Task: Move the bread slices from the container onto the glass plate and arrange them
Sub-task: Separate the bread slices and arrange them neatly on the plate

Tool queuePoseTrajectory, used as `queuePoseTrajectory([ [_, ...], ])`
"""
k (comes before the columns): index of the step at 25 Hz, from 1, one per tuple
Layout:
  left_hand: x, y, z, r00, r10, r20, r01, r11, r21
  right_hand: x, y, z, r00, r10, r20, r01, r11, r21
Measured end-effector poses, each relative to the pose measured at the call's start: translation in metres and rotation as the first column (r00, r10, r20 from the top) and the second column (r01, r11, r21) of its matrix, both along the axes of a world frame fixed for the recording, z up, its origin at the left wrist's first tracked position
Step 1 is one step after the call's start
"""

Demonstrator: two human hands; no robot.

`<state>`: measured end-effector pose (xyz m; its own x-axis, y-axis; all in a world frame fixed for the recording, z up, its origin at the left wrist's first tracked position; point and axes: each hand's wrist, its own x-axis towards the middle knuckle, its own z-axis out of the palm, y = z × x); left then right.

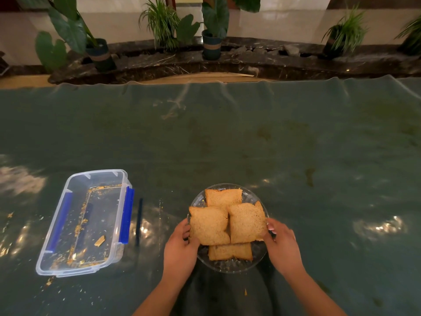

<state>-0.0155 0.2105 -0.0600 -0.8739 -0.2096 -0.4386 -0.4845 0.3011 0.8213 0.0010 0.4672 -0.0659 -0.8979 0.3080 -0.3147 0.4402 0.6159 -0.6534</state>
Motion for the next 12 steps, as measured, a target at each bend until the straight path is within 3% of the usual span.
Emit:
queuePoseTrajectory([
  [3,0.004,-0.001,0.007,1.0,-0.01,-0.024,0.009,1.0,-0.022,0.003,0.0,0.001,1.0,0.002,-0.002,-0.002,0.999,0.044],
  [7,0.01,0.003,0.014,0.998,-0.035,-0.046,0.032,0.997,-0.071,0.015,-0.005,0.007,0.992,-0.05,-0.115,0.059,0.995,0.081],
  [12,0.007,0.005,0.018,0.999,-0.028,-0.021,0.026,0.998,-0.063,0.029,-0.022,0.004,0.991,0.074,-0.11,-0.067,0.995,0.07],
])
